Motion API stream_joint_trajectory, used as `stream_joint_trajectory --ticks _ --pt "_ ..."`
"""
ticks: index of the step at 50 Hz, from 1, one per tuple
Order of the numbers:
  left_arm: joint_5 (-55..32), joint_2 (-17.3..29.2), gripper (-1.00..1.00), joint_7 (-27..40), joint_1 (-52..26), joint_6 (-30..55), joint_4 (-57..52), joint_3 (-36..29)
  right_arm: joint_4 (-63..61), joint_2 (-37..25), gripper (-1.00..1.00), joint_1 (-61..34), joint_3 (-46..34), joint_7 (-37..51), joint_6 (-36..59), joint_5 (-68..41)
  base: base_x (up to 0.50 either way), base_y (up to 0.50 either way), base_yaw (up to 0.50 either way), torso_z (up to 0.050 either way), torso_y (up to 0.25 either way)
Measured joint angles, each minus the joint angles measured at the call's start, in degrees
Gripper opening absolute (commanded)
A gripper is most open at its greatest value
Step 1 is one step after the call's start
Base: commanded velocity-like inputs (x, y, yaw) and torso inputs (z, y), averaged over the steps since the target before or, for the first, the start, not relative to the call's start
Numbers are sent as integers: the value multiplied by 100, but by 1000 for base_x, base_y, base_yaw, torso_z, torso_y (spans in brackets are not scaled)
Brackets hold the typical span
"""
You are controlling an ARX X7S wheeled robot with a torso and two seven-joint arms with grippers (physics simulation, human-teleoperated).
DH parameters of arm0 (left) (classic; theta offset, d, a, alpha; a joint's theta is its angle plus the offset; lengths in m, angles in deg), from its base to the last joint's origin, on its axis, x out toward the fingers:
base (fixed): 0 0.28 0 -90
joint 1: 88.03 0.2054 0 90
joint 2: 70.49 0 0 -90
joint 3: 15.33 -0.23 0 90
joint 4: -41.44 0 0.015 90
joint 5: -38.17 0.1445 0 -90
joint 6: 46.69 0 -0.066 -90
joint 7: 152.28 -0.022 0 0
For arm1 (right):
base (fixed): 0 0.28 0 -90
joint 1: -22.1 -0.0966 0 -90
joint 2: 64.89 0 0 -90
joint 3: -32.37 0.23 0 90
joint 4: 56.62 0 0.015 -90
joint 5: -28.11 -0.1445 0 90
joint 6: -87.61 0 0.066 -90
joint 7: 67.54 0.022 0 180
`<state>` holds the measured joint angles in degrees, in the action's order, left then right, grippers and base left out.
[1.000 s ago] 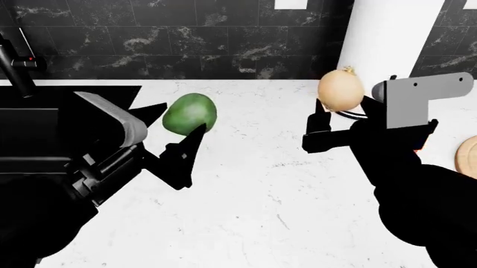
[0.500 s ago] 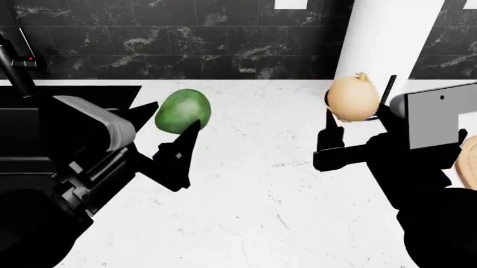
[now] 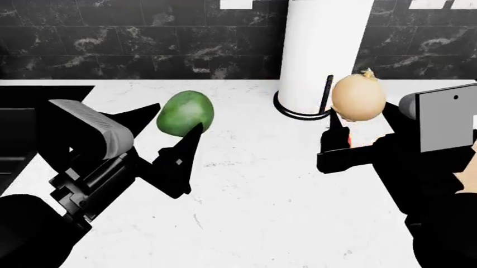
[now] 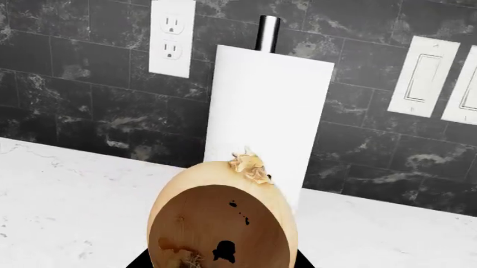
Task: Place the avocado, onion, tomato and bell pepper on the cutting board.
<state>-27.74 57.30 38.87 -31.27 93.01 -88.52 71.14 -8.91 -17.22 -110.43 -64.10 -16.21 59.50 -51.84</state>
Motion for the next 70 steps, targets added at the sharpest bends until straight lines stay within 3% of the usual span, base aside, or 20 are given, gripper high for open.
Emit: stream_joint_trajectory --ticks 49,70 --pt "-88 54 -100 -75 111 -154 -84 -3 -108 -129 -100 -120 -53 284 -13 -347 0 -498 0 0 0" --pt "-121 9 -100 -139 0 -121 -38 -166 119 -66 -100 -263 -281 37 28 -171 0 -15 0 0 0"
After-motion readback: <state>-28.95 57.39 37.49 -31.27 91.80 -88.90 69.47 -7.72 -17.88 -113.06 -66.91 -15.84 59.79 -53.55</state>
